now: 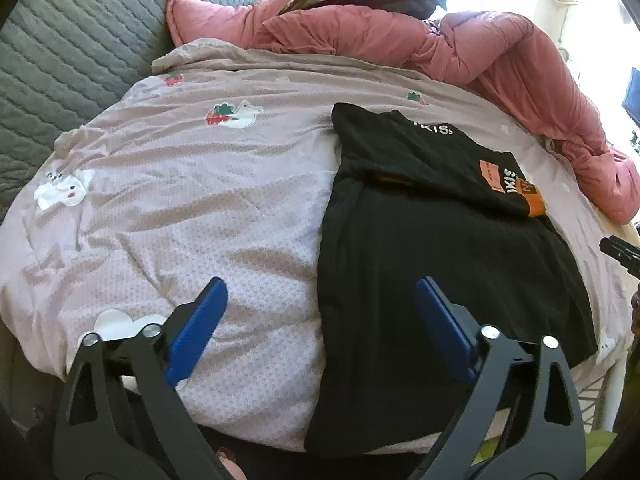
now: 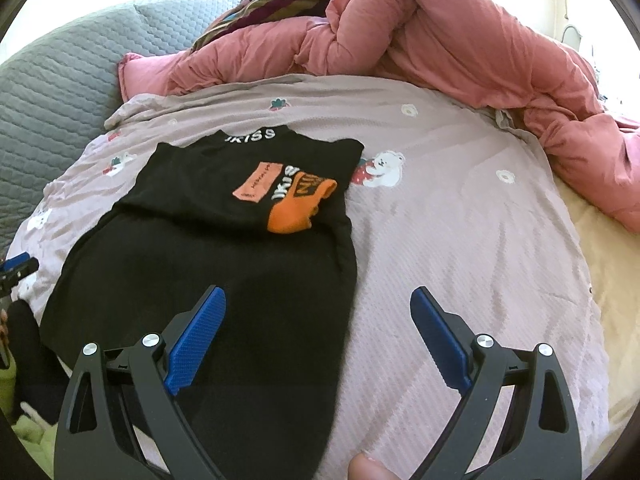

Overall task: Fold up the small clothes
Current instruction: 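Move both open grippers back toward the black shirt's hem, then close the right gripper on the black shirt's hem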

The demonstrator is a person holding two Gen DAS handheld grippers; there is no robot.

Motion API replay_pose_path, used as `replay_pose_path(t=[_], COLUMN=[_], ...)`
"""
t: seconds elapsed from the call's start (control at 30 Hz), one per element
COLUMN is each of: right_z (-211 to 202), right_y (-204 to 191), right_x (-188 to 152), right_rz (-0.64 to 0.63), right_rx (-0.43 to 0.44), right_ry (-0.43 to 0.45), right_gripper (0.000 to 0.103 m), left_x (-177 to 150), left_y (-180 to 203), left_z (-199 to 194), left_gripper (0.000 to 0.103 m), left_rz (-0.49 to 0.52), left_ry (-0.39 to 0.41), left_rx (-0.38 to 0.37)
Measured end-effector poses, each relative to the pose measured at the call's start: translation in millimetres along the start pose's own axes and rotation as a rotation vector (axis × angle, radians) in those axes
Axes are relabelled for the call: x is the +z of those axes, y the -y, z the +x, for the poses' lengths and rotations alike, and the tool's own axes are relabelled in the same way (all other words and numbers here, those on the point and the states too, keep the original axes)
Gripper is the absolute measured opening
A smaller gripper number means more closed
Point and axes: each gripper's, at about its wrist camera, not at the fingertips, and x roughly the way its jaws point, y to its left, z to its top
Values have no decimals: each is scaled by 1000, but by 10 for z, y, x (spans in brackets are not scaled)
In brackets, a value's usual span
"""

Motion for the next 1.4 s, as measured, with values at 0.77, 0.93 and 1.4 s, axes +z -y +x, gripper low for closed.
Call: replay_pose_path(t=[0.77, 0.93, 1.4], right_z=[104, 153, 113], right_y=[147, 145, 201], right_x=[-698, -710, -714], right_rz=[47, 57, 48], right_rx=[148, 162, 196], right_ry=[-198, -203, -189], right_gripper=[25, 27, 6], left_x=[-292, -336, -367], left_y=[28, 8, 42], left_z=[243, 334, 397], left_gripper=[48, 54, 58], left_rz=[-13, -14, -1], left_ry=[-142, -173, -184], left_rx=[-27, -14, -4])
